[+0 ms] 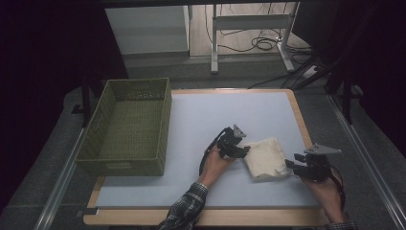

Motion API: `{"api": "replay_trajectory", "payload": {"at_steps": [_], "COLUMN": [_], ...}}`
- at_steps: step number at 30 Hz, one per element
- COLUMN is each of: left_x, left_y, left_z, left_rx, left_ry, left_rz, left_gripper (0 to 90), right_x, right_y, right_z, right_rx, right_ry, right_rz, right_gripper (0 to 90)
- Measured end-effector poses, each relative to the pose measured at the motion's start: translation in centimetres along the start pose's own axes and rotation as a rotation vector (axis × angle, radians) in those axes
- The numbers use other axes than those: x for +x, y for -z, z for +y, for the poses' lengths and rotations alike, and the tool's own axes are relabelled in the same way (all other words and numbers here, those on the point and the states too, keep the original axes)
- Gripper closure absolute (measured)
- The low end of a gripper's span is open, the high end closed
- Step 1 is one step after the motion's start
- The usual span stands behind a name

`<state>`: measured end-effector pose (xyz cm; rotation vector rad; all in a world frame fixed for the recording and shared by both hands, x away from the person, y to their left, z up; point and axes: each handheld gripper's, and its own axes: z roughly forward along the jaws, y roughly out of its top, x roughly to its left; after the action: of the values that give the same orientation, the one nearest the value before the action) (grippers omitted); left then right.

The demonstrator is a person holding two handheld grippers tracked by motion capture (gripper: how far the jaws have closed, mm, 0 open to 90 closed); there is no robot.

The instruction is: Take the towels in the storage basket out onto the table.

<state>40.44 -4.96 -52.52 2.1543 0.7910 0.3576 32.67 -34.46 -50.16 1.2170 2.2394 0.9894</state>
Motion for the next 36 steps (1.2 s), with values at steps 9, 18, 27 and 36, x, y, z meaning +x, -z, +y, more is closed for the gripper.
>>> {"api": "replay_trajectory", "payload": {"at_steps": [9, 18, 27, 36], "left_x": [1.0, 1.3, 0.6, 0.2], "left_y": [-0.2, -0.7, -0.4, 0.0], "left_z": [-0.2, -0.3, -0.1, -0.1], "left_rx": [0.035, 0.068, 0.09, 0.057], "left_ry": [0.064, 0.076, 0.097, 0.072], "left_rz": [-0.014, -0.046, -0.083, -0.136], "left_gripper": [37.5, 37.1, 59.7, 84.2], "right_x": [0.5, 1.1, 1.1, 1.5], "right_y": [-1.0, -1.1, -1.3, -1.0], "right_z": [-0.9, -1.0, -0.8, -0.9], "right_rx": [0.056, 0.083, 0.1, 0.087], "right_ry": [-0.01, -0.014, -0.084, -0.099], "right_rz": [0.044, 0.069, 0.179, 0.201], "right_gripper": [43.7, 49.2, 81.8, 83.5]}}
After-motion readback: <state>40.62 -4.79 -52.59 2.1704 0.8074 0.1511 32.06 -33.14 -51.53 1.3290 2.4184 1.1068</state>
